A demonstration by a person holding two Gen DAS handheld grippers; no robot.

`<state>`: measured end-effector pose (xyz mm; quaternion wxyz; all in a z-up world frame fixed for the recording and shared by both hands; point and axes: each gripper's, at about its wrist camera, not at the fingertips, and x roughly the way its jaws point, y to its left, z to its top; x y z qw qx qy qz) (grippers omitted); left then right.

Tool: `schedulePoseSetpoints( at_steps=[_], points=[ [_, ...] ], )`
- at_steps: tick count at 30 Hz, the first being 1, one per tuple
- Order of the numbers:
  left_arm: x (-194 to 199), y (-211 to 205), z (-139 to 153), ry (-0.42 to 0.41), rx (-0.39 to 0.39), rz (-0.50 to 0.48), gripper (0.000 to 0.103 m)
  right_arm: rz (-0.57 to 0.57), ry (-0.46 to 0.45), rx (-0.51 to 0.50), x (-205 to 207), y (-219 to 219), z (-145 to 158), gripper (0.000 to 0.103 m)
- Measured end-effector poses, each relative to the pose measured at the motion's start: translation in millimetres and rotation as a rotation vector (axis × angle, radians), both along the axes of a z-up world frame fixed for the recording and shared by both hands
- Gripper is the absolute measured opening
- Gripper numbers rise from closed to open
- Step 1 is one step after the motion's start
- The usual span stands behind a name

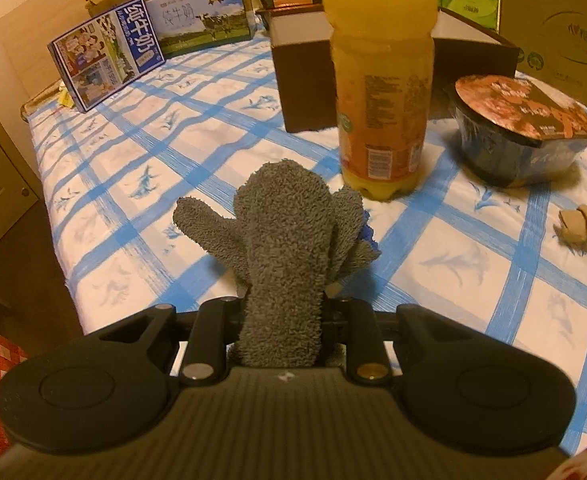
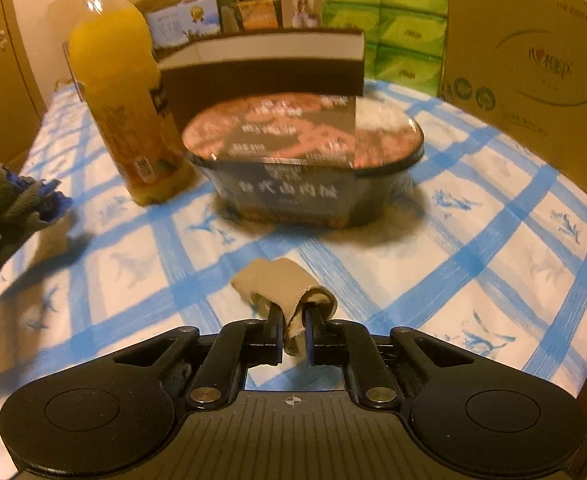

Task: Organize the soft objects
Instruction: 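Carry the grey towel and beige sock over the white box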

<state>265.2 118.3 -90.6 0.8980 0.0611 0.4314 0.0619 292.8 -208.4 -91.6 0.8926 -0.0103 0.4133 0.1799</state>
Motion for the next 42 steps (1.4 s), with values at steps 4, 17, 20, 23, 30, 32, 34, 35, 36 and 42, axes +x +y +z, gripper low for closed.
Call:
schedulePoseSetpoints(
  at_steps=[4, 17, 20, 23, 30, 32, 34, 35, 36, 42],
  points=[
    [-3.0, 8.1, 10.7, -0.023, 0.006, 0.005, 0.022, 0.025, -0.029, 0.029, -5.0, 0.5, 18.4, 0.01],
    [2.8, 28.9, 53.1, -0.114, 0.042, -0.024, 0.022, 0.08, -0.108, 0.137, 8.9, 2.1, 75.3, 0.01],
    [9.9, 35.0, 62.7, -0.135, 0.041, -0.033, 0.022, 0.085, -0.123, 0.157, 18.2, 2.1, 83.9, 0.01],
    [19.1, 39.9, 73.4, -0.161, 0.047, -0.047, 0.022, 0.088, -0.138, 0.173, 30.1, 2.4, 91.3, 0.01],
    [51.3, 48.6, 93.6, -0.213, 0.083, -0.084, 0.022, 0.077, -0.178, 0.199, 64.6, 2.4, 106.5, 0.01],
    [61.9, 50.4, 98.3, -0.224, 0.086, -0.095, 0.022, 0.076, -0.191, 0.203, 75.4, 3.5, 111.1, 0.01],
    [73.4, 52.6, 103.0, -0.235, 0.09, -0.106, 0.022, 0.077, -0.203, 0.201, 87.1, 5.4, 115.3, 0.01],
    [80.4, 54.0, 105.7, -0.242, 0.092, -0.114, 0.022, 0.08, -0.208, 0.202, 92.5, 6.3, 116.6, 0.01],
    [86.2, 54.9, 108.2, -0.249, 0.095, -0.121, 0.022, 0.083, -0.21, 0.208, 98.6, 7.0, 117.9, 0.01],
    [125.5, 58.8, 123.1, -0.271, 0.071, -0.185, 0.022, 0.096, -0.231, 0.244, 136.0, 15.1, 126.1, 0.01]
  ],
)
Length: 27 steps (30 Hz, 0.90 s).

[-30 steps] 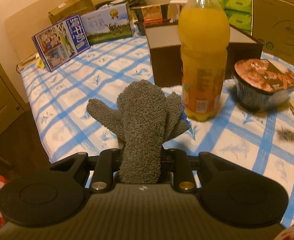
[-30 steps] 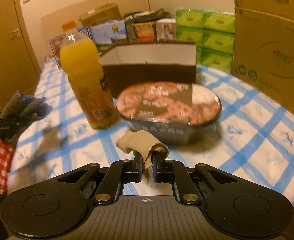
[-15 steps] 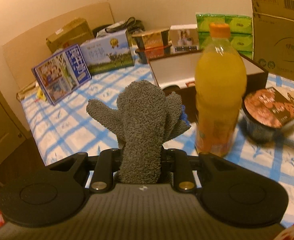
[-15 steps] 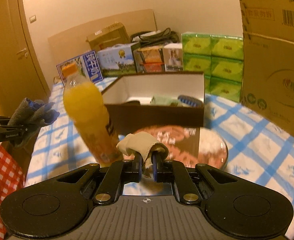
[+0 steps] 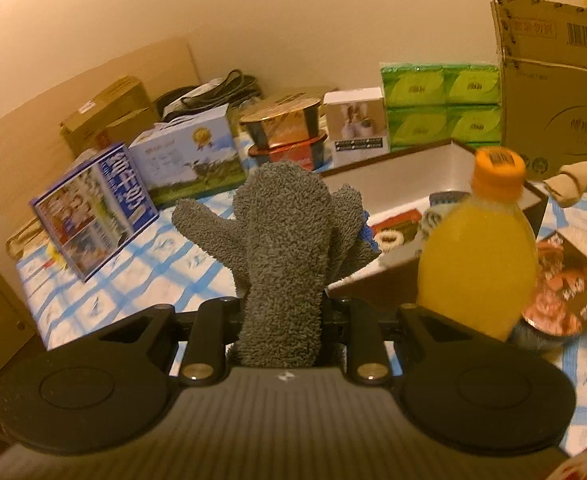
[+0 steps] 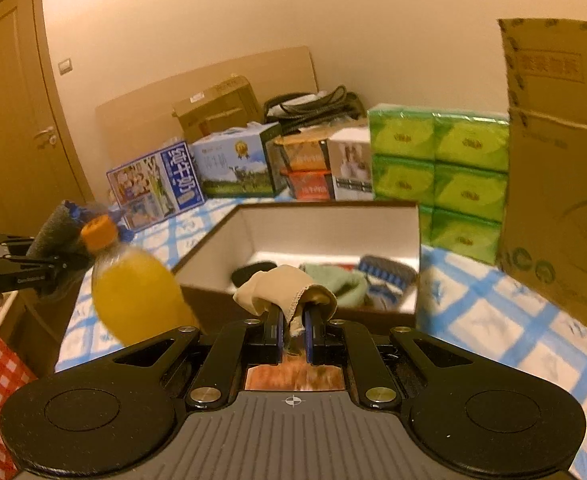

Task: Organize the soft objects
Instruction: 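Carry the grey towel and beige sock over the white box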

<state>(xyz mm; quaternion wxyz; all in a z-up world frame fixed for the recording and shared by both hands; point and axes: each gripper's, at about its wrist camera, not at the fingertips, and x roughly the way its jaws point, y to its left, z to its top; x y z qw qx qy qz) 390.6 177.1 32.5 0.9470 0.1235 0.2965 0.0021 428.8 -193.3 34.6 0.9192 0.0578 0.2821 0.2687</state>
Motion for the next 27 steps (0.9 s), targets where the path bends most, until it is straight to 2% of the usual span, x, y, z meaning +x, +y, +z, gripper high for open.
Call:
schedulePoseSetpoints(
  at_steps=[13, 19, 27],
  points=[
    [78.4, -15.4, 7.4, -0.002, 0.012, -0.147, 0.023, 0.042, -0.001, 0.002, 75.6, 37.0, 0.2, 0.01],
    [127.1, -16.3, 0.6, 0.027, 0.007, -0.203, 0.023, 0.054, 0.033, -0.004, 117.8, 52.2, -7.3, 0.01],
    [186.7, -30.9, -20.9, 0.088, 0.042, -0.296, 0.023, 0.039, 0.085, -0.031, 183.3, 65.8, -25.9, 0.01]
  ],
)
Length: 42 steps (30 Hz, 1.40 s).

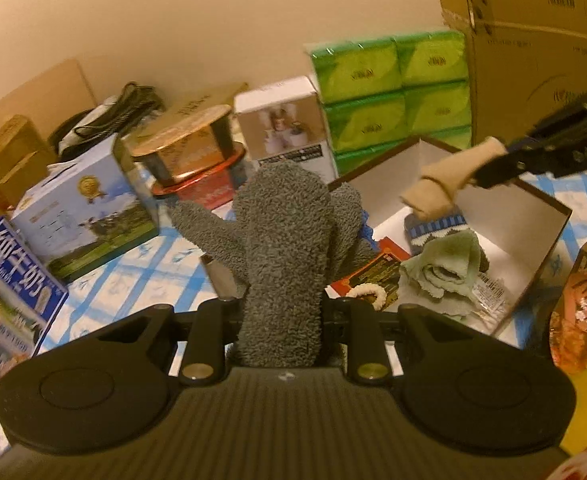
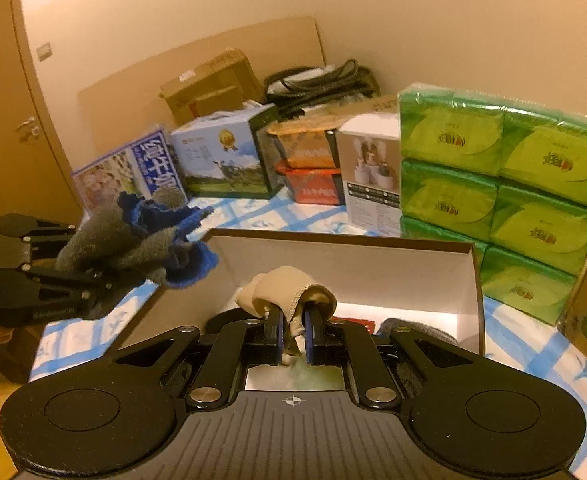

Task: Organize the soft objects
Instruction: 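Carry the grey towel and beige sock over the white box, then lower the towel and sock into the box and open both tools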

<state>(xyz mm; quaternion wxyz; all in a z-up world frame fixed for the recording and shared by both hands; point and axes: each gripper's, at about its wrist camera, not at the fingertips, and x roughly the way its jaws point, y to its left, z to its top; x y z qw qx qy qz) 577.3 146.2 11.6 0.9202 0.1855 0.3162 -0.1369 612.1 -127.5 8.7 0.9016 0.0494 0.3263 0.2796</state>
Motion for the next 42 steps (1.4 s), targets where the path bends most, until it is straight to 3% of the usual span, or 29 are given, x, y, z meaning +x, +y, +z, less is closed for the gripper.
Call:
schedulePoseSetpoints(
  at_steps=[8, 13, 15, 19, 32, 35, 37, 42],
  points=[
    [35.8, -23.9, -24.7, 0.035, 0.039, -0.079, 0.027, -0.02, 0.056, -0.014, 44.0, 0.2, -21.0, 0.01],
    [52.2, -36.7, -37.6, 0.044, 0.063, -0.095, 0.038, -0.035, 0.066, -0.006, 59.4, -1.1, -24.6, 0.01],
    [57.6, -41.1, -42.5, 0.053, 0.07, -0.097, 0.049, -0.035, 0.067, -0.008, 62.7, -0.3, -25.4, 0.01],
    [62.2, -47.1, -47.6, 0.034, 0.088, -0.085, 0.057, -0.038, 0.076, 0.004, 66.4, 1.6, -27.7, 0.01],
    [72.6, -34.2, -41.7, 0.04, 0.055, -0.011, 0.058, -0.041, 0.064, 0.01, 74.8, 12.9, -25.5, 0.011],
    [72.3, -32.0, -43.0, 0.049, 0.047, -0.004, 0.058, -0.05, 0.067, 0.004, 75.6, 13.1, -24.7, 0.024],
    [71.7, -31.0, -43.9, 0.053, 0.044, 0.001, 0.058, -0.046, 0.068, -0.004, 74.2, 12.5, -25.2, 0.037],
    [69.7, -29.2, -45.2, 0.056, 0.04, 0.007, 0.058, -0.05, 0.088, -0.024, 70.0, 10.7, -30.1, 0.042]
  ],
)
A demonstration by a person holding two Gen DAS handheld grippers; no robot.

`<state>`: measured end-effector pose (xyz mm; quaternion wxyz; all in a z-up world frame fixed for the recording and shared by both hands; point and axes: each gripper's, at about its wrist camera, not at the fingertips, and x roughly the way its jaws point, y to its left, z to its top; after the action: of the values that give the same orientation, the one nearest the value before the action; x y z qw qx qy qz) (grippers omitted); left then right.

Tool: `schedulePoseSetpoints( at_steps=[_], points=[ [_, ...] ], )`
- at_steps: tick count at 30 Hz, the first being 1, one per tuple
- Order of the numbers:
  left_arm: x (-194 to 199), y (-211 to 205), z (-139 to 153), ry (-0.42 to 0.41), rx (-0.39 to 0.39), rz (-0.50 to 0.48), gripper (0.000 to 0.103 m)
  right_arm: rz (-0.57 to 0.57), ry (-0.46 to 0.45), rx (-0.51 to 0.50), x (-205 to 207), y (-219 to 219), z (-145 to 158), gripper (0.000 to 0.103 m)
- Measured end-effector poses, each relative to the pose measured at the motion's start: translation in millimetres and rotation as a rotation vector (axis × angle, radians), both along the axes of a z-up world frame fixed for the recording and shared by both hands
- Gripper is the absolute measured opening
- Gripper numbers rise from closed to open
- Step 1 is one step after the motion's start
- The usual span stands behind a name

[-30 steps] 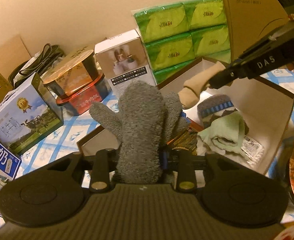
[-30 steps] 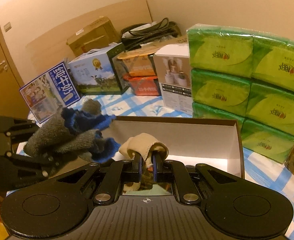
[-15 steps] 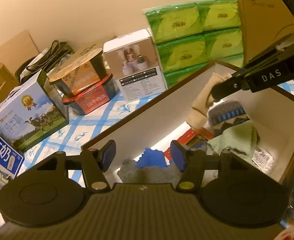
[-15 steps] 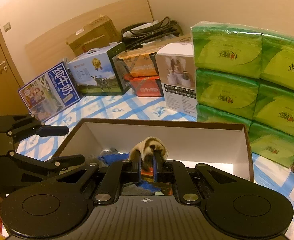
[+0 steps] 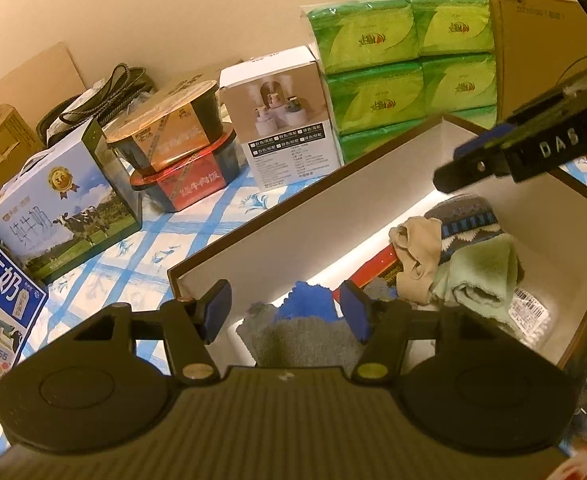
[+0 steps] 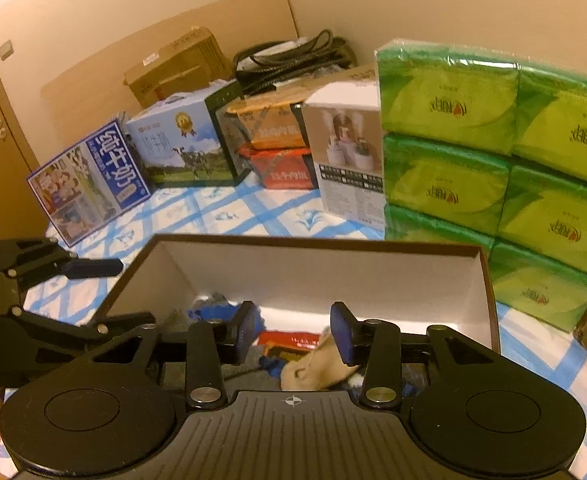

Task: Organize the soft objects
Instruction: 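Lower the towel and sock into the box and open both tools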

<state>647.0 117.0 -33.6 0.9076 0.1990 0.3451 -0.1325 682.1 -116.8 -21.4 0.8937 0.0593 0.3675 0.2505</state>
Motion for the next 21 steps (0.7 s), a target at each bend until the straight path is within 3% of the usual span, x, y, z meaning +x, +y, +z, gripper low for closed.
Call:
schedulePoseSetpoints(
  at_steps=[11, 21],
  points=[
    [-7.3, 4.6, 10.6, -0.001, -0.042, 0.035, 0.058, -0.026, 0.025, -0.022, -24.1, -11.3, -1.0, 0.044],
    [-40.6, 31.3, 47.5, -0.031, -0.098, 0.146, 0.058, -0.091, -0.024, 0.021, -85.4, -37.5, 35.1, 0.056]
  ],
)
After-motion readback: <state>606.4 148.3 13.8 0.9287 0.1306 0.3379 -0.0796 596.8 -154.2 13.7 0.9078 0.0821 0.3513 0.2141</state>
